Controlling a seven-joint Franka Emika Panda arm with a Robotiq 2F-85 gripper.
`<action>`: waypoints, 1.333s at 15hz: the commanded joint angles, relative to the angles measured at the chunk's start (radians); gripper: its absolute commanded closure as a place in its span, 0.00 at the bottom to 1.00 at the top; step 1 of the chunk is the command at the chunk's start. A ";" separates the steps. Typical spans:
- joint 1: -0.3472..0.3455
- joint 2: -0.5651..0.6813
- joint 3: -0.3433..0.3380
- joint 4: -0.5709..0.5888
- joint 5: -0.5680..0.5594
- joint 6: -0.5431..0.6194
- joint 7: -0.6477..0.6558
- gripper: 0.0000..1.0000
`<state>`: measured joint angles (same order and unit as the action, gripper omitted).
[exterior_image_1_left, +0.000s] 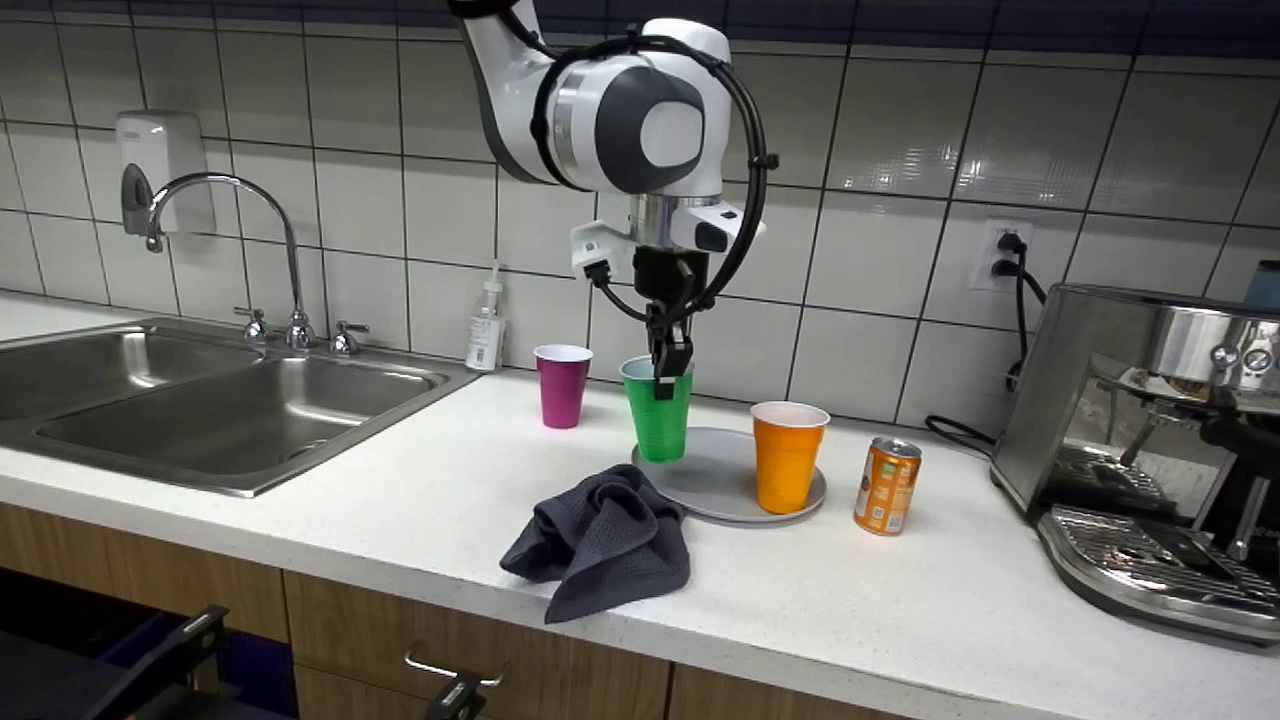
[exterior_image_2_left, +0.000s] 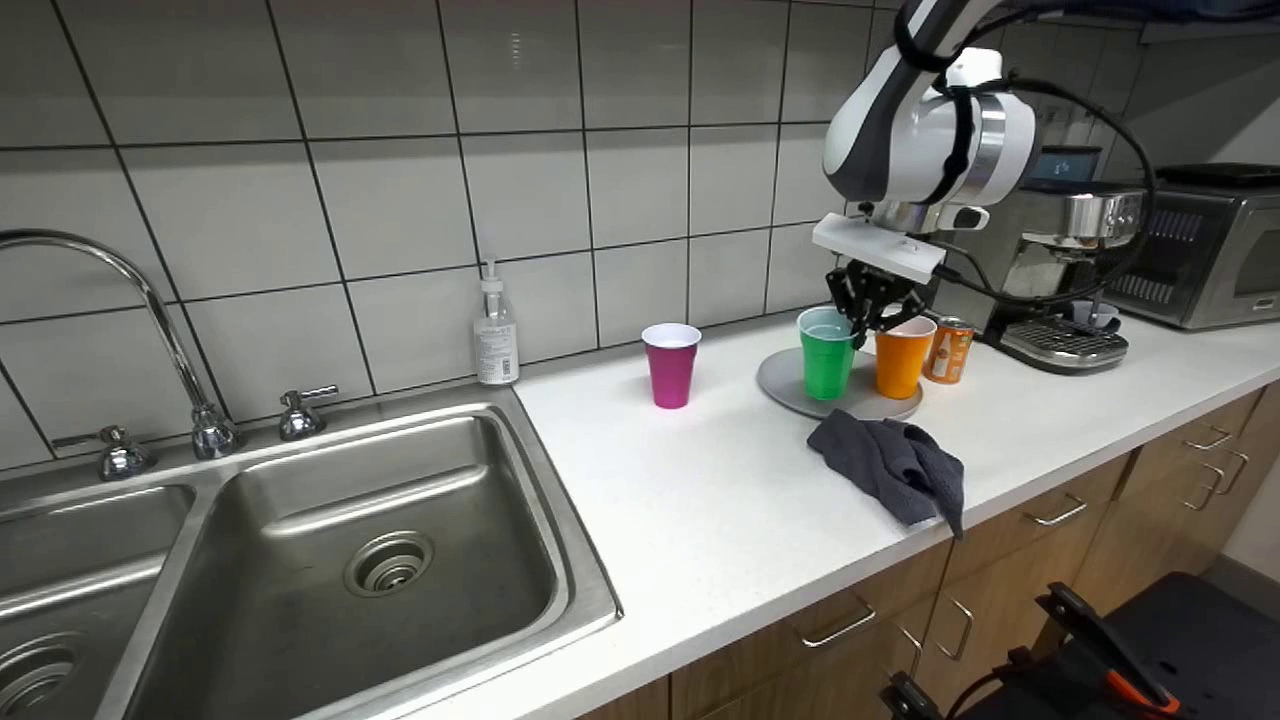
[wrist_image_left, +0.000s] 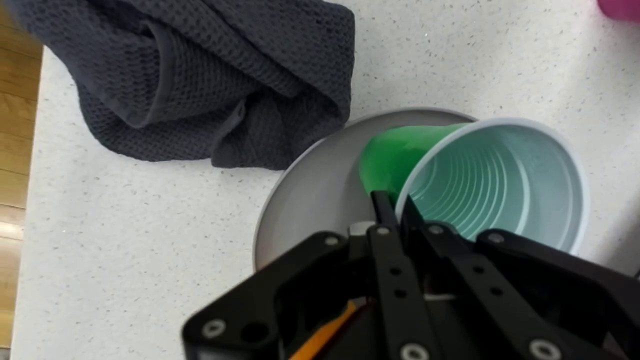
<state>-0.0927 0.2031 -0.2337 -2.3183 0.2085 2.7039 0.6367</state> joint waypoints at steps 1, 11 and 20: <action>-0.013 0.026 -0.001 0.010 0.021 0.022 0.041 0.99; -0.020 0.078 -0.007 0.037 0.068 0.022 0.080 0.99; -0.031 0.106 -0.009 0.062 0.088 0.020 0.087 0.99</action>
<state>-0.1122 0.2907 -0.2476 -2.2808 0.2802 2.7251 0.7079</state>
